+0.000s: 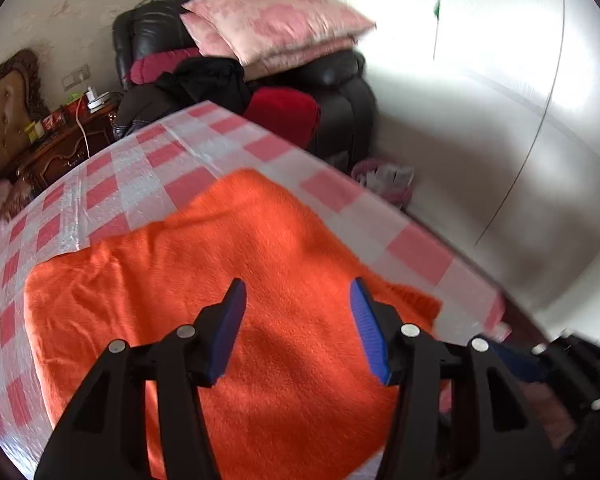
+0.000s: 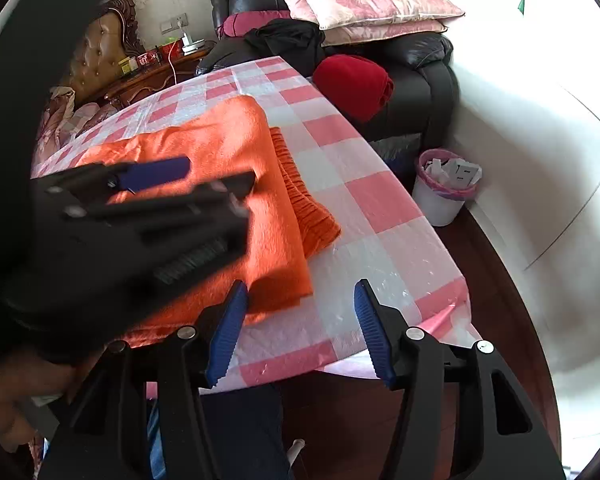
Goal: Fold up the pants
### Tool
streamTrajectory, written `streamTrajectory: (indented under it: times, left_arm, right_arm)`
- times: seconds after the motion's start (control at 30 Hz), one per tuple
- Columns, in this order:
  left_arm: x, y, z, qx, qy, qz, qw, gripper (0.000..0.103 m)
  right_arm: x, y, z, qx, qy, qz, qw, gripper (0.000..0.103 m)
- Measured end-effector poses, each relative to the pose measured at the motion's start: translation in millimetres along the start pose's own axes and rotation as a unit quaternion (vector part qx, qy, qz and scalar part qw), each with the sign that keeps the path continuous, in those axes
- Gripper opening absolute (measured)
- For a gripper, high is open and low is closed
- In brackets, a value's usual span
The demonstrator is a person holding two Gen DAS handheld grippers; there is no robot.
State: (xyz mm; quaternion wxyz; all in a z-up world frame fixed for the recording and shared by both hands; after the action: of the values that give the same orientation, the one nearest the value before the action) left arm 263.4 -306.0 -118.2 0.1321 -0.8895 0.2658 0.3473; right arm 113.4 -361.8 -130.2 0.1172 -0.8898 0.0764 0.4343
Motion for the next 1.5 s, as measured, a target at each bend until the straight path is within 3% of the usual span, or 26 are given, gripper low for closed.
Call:
streamTrajectory:
  times: [0.13, 0.2, 0.27, 0.43, 0.5, 0.57, 0.63, 0.77, 1.5]
  left_arm:
    - [-70.6, -22.6, 7.3, -0.069, 0.054, -0.021, 0.9960, 0.065]
    - [-102.5, -32.7, 24.6, -0.102, 0.051, -0.028, 0.9930, 0.065]
    - [-128.5, -37.3, 45.3, -0.122, 0.046, -0.042, 0.9906, 0.068]
    - [-183.2, -36.8, 94.6, -0.155, 0.023, -0.064, 0.9855, 0.089]
    - [-199.8, -38.3, 102.4, -0.166, 0.031, -0.081, 0.9824, 0.099]
    - [-214.3, -38.5, 107.8, -0.172, 0.048, -0.103, 0.9786, 0.101]
    - [-214.9, -36.0, 107.2, -0.167, 0.050, -0.122, 0.9772, 0.101]
    - [-209.8, -37.8, 106.8, -0.171, 0.039, -0.119, 0.9773, 0.101]
    - [-207.3, -40.5, 103.8, -0.189, 0.043, -0.105, 0.9755, 0.101]
  right_arm:
    - [-25.5, -7.6, 1.7, -0.004, 0.009, 0.003, 1.000, 0.055]
    - [-39.3, -13.1, 3.6, -0.007, 0.018, -0.002, 1.000, 0.056]
    - [-57.8, -22.3, 7.1, -0.018, 0.029, -0.001, 0.999, 0.065]
    - [-91.6, -41.7, 19.3, -0.036, 0.028, -0.010, 0.999, 0.074]
    - [-104.4, -47.5, 22.5, -0.040, 0.032, -0.002, 0.999, 0.076]
    - [-119.8, -51.8, 24.2, -0.049, 0.051, 0.007, 0.997, 0.082]
    - [-126.2, -53.1, 22.5, -0.053, 0.061, 0.020, 0.997, 0.083]
    - [-130.3, -49.5, 19.6, -0.053, 0.067, 0.038, 0.996, 0.083]
    - [-126.5, -46.0, 19.6, -0.059, 0.062, 0.033, 0.996, 0.083]
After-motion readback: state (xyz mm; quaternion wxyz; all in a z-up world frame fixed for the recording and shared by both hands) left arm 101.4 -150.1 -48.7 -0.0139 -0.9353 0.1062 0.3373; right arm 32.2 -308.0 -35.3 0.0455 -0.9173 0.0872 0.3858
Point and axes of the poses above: each gripper's, at about its wrist camera, not at the fingertips, and x roughly the way its jaws point, y to its right, z to its underside, the point moved 1 cm from there along x, roughly the way its jaws point, and after that the axes turned 3 degrees about -z, right-handed, at the moved point
